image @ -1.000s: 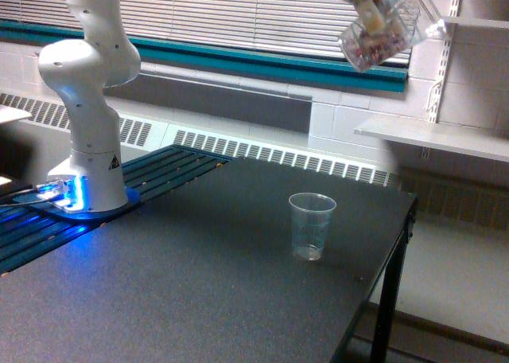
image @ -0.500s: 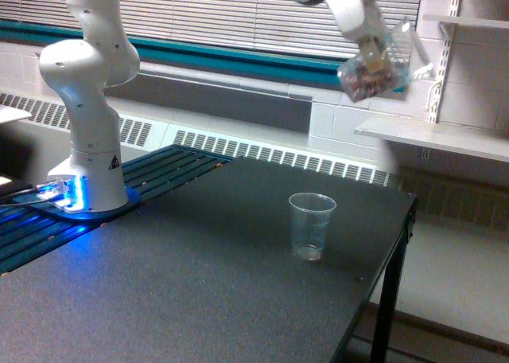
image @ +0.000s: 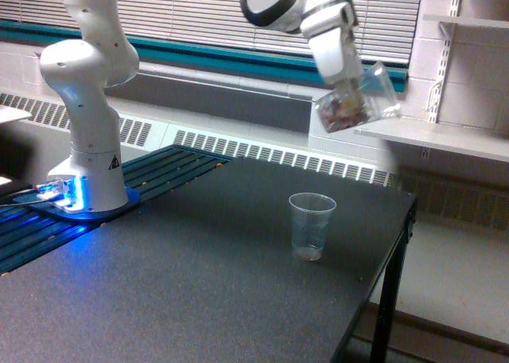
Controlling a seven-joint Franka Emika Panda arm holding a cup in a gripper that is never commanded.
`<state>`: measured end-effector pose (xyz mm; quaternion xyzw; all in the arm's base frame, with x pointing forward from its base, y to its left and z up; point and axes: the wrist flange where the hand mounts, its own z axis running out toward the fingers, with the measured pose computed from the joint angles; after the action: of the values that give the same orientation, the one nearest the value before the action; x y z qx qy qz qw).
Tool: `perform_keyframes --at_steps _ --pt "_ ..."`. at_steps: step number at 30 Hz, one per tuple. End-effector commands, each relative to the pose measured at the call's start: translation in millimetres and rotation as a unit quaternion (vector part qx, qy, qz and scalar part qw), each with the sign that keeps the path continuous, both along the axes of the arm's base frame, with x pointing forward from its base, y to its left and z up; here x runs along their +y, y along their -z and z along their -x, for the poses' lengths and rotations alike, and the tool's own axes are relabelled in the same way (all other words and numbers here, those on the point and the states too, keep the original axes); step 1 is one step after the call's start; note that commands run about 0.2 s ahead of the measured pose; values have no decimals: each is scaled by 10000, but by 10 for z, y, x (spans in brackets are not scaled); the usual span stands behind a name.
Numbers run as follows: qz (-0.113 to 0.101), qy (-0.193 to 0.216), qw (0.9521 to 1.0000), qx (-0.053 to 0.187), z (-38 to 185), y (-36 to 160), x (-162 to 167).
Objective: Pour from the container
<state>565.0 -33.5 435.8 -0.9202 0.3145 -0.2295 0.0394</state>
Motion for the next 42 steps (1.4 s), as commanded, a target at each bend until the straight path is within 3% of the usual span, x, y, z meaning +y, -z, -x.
perform_keyframes --at_steps 1,11,30,42 --pt "38 -216 9997 98 157 107 174" --pt "126 -459 9980 412 361 321 332" --pt "-116 -530 9948 858 813 833 642" --pt "-254 -646 9892 1293 1036 1139 728"
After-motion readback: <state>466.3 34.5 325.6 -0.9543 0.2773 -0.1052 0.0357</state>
